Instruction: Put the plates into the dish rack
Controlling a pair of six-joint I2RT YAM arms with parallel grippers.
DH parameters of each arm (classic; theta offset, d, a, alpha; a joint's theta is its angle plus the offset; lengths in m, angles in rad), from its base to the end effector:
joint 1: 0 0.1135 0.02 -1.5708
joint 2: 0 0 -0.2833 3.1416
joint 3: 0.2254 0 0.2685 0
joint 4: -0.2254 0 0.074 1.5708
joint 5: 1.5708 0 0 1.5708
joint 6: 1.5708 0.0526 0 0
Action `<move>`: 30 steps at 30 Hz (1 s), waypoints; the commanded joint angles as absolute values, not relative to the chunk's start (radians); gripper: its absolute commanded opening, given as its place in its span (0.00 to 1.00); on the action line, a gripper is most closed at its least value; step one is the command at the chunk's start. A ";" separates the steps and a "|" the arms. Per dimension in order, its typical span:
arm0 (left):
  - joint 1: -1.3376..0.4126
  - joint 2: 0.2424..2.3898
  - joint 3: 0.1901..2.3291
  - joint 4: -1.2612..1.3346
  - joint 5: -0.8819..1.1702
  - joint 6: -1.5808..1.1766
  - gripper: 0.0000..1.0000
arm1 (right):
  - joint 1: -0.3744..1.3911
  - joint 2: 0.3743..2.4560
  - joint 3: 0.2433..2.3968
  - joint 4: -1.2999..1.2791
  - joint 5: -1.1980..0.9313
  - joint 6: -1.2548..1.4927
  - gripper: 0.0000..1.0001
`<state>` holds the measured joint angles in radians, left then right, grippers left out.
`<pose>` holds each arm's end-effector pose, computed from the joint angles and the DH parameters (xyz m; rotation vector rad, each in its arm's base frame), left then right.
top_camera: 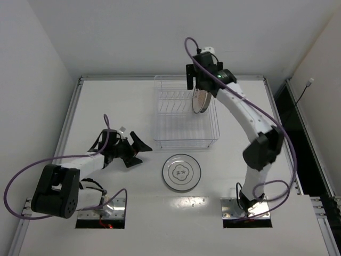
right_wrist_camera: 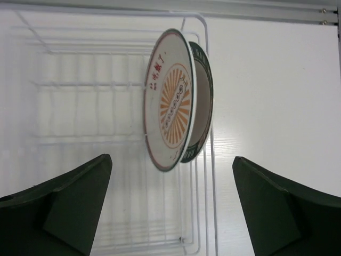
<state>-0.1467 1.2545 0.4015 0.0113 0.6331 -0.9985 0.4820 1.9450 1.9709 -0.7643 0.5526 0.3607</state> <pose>0.2198 -0.0639 0.1383 -0.7733 2.4864 -1.2456 0.4305 0.1941 0.3640 0.1399 2.1814 -0.1691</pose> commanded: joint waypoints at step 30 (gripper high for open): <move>-0.784 1.454 0.506 0.218 0.373 -1.207 0.00 | 0.449 1.126 1.618 -0.850 0.459 0.446 1.00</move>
